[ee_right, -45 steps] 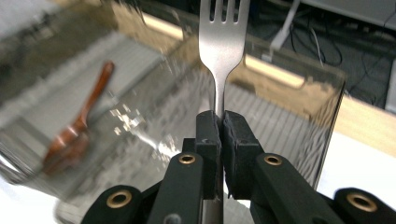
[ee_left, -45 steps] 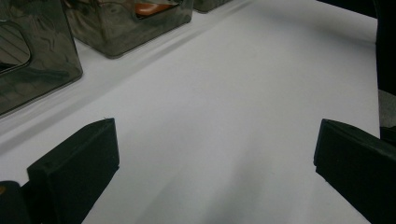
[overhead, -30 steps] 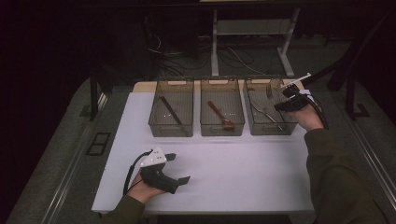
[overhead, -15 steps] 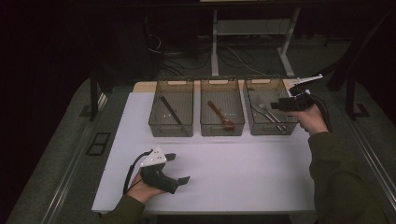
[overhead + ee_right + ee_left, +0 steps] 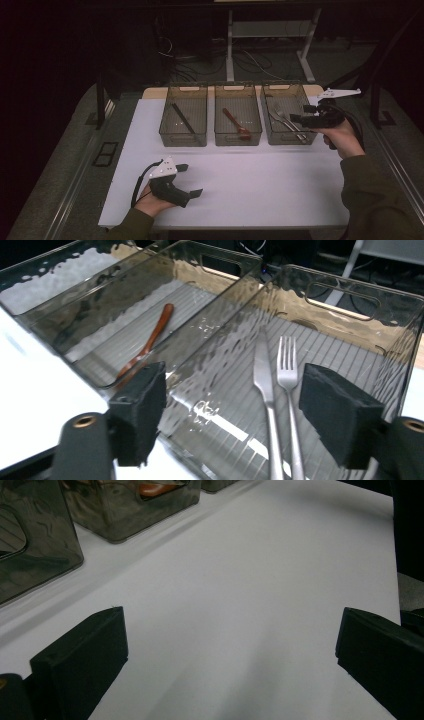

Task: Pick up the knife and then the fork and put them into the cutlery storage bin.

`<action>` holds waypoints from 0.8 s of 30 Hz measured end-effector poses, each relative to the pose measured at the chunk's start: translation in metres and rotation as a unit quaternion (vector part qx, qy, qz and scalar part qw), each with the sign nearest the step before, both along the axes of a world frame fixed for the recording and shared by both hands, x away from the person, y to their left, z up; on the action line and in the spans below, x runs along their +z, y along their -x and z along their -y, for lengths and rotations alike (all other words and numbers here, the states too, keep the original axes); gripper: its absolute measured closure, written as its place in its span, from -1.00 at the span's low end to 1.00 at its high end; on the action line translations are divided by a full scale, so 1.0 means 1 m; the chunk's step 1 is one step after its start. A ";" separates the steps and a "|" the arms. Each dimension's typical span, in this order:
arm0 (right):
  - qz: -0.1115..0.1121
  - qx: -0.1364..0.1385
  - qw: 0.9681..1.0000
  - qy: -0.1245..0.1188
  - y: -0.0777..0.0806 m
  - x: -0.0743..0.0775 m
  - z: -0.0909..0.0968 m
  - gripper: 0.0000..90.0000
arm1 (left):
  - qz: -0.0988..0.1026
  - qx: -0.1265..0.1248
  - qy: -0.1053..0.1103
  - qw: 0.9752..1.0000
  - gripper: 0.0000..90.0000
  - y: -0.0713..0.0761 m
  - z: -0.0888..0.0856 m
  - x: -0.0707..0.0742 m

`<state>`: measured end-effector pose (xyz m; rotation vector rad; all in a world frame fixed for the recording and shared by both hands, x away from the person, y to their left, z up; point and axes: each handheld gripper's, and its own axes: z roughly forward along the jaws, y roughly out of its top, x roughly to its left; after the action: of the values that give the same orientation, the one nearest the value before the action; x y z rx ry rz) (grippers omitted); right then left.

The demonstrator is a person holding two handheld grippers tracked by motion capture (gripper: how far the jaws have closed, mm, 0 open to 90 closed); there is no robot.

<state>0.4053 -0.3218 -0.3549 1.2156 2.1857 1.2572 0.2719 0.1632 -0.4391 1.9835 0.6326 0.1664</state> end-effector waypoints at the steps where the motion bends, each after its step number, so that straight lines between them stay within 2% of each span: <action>1: 0.006 0.002 1.000 0.002 0.005 0.001 -0.002 -0.47 | 0.000 0.002 0.001 1.000 -1.00 0.000 0.000 0.000; 6: 0.028 0.013 1.000 -0.005 0.031 -0.001 -0.012 -0.56 | 0.001 0.003 0.000 1.000 -1.00 0.000 0.000 0.000; 10: 0.041 0.021 0.999 -0.005 0.052 -0.009 -0.022 -0.63 | 0.001 0.006 0.001 1.000 -1.00 -0.001 -0.001 0.000; 12: 0.053 0.019 0.998 -0.012 0.064 -0.015 -0.026 -0.63 | 0.003 0.009 0.002 1.000 -1.00 -0.001 -0.001 0.000; 15: 0.050 0.029 0.998 -0.021 0.078 -0.024 -0.029 -0.64 | 0.006 0.016 0.000 1.000 -1.00 -0.001 -0.002 0.000; 17: 0.045 0.035 0.998 -0.014 0.087 -0.031 -0.031 -0.65 | 0.005 0.019 0.003 1.000 -1.00 -0.001 -0.002 0.000; 24: 0.033 0.046 0.998 -0.018 0.113 -0.056 -0.032 -0.68 | 0.006 0.019 0.006 1.000 -1.00 0.000 -0.003 0.001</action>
<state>0.2919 -0.2895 -0.4108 1.0810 2.2034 1.3585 0.2723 0.1659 -0.4378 1.9590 0.6624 0.1965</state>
